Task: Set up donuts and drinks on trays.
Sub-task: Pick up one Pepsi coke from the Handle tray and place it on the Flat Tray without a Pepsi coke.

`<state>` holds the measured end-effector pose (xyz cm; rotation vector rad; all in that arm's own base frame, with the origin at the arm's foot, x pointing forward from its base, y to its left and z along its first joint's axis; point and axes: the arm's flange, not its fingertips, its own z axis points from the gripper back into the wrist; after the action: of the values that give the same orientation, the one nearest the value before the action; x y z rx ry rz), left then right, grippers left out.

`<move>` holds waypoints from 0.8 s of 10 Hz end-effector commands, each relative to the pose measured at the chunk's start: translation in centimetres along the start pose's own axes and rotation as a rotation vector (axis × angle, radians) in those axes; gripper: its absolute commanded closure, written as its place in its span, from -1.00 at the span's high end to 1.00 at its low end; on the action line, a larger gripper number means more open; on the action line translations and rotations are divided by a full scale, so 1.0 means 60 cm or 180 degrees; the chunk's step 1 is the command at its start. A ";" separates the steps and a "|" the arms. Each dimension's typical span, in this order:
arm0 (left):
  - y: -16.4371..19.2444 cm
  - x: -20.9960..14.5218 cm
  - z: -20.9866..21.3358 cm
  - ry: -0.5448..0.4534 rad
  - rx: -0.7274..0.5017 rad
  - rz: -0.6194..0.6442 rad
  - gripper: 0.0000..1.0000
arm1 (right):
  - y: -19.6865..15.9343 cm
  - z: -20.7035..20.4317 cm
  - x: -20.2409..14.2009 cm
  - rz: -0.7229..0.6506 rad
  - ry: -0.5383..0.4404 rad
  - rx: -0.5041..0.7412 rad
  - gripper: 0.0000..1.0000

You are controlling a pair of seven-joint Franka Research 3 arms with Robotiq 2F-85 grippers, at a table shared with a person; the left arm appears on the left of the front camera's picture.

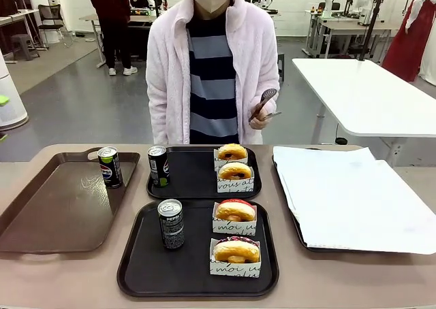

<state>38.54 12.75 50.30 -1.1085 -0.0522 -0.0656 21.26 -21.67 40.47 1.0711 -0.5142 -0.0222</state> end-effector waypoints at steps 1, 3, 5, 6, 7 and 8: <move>0.054 0.021 0.029 -0.0047 -0.0129 -0.0079 1.00 | 0.000 -0.003 -0.001 0.0037 -0.0028 0.0042 1.00; 0.115 0.010 0.045 -0.0158 -0.0254 -0.0428 1.00 | 0.000 -0.003 -0.001 0.0037 -0.0028 0.0042 1.00; 0.157 -0.009 0.059 -0.0263 -0.0250 -0.0476 1.00 | 0.000 -0.003 -0.001 0.0037 -0.0028 0.0042 1.00; 0.168 -0.015 0.067 -0.0280 -0.0234 -0.0483 1.00 | 0.000 -0.003 -0.001 0.0037 -0.0028 0.0042 1.00; 0.177 -0.021 0.072 -0.0343 -0.0234 -0.0463 1.00 | 0.000 -0.003 -0.001 0.0037 -0.0028 0.0042 1.00; 0.180 -0.023 0.074 -0.0383 -0.0190 -0.0413 1.00 | 0.000 -0.003 -0.001 0.0037 -0.0028 0.0042 1.00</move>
<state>37.95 21.52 42.42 -1.1600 -0.2106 -0.1237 21.25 -21.67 40.47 1.0713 -0.5140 -0.0222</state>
